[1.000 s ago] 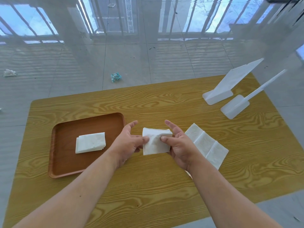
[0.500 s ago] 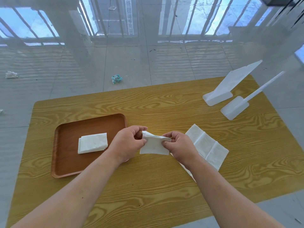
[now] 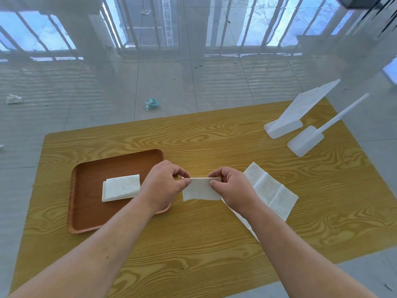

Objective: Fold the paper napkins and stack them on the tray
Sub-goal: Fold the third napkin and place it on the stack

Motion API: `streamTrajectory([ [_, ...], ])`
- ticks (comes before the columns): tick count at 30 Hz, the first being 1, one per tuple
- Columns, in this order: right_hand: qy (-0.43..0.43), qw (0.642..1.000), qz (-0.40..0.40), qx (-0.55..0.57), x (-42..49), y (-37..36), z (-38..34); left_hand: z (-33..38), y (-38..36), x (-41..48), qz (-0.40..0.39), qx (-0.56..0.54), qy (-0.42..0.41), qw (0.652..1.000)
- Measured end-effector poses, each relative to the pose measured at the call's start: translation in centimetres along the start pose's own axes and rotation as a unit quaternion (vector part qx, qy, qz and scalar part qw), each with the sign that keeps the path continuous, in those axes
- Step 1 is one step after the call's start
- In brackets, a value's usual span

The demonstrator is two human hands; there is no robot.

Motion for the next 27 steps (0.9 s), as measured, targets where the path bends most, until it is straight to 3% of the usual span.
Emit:
streamTrajectory([
  [4, 0.014, 0.992, 0.045, -0.115, -0.1, 0.6, -0.6, 0.6, 0.4, 0.2, -0.020, -0.032, -0.008, 0.999],
  [8, 0.028, 0.996, -0.016, 0.089, 0.2, 1.0, -0.9, 0.8, 0.3, 0.2, -0.085, -0.274, 0.013, 0.958],
  [12, 0.027, 0.964, -0.061, 0.258, 0.5, 0.6, -1.3, 1.1, -0.4, 0.2, -0.140, -0.384, 0.025, 0.912],
  [15, 0.003, 0.944, -0.047, 0.328, 0.8, 0.2, -0.9, 1.2, -1.6, 0.1, -0.203, -0.396, 0.029, 0.895],
  [19, -0.030, 0.923, -0.058, 0.378, 1.1, -0.4, -0.3, 0.3, -2.0, 0.1, -0.164, -0.436, 0.067, 0.882],
  [23, -0.077, 0.942, -0.107, 0.309, 0.7, -1.4, 0.3, 0.0, -2.0, 0.1, -0.137, -0.452, 0.087, 0.877],
  [27, -0.076, 0.948, -0.094, 0.296, 0.8, -1.5, 0.5, -0.5, -2.1, 0.0, -0.122, -0.421, 0.106, 0.892],
])
Point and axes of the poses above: each hand's wrist, its own x-axis towards the middle knuckle, its own y-axis out of the back of the hand, z = x × y, the point moved 5 cm from there along x, towards the middle knuckle, and after that the axes turned 14 degrees about -z, right-handed, at the moved point
